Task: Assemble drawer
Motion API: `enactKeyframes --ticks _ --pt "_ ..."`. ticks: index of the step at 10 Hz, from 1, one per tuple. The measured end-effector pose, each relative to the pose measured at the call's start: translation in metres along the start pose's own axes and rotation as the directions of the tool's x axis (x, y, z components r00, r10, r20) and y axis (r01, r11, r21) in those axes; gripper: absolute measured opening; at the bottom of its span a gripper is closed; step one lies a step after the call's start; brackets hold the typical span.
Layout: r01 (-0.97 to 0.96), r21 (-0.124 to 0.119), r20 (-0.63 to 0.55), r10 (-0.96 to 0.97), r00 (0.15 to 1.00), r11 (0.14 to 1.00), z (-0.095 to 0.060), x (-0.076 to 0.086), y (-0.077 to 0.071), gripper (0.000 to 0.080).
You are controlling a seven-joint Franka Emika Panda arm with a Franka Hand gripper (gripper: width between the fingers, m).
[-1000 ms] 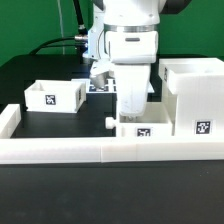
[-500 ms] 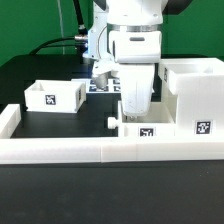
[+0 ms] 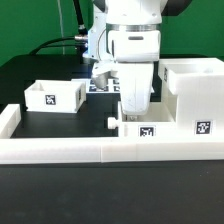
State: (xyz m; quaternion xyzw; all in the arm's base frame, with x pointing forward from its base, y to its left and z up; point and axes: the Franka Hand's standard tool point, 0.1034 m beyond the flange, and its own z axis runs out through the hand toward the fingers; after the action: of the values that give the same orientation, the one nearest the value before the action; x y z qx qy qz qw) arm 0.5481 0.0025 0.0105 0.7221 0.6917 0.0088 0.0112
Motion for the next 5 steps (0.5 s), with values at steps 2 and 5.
enactKeyframes --ticks 2,5 --pt "0.009 -0.001 0.004 -0.009 1.000 1.000 0.0000 -0.0004 0.0001 0.0042" --pt "0.009 0.002 0.005 -0.009 1.000 1.000 -0.0001 -0.0007 0.0006 0.0042"
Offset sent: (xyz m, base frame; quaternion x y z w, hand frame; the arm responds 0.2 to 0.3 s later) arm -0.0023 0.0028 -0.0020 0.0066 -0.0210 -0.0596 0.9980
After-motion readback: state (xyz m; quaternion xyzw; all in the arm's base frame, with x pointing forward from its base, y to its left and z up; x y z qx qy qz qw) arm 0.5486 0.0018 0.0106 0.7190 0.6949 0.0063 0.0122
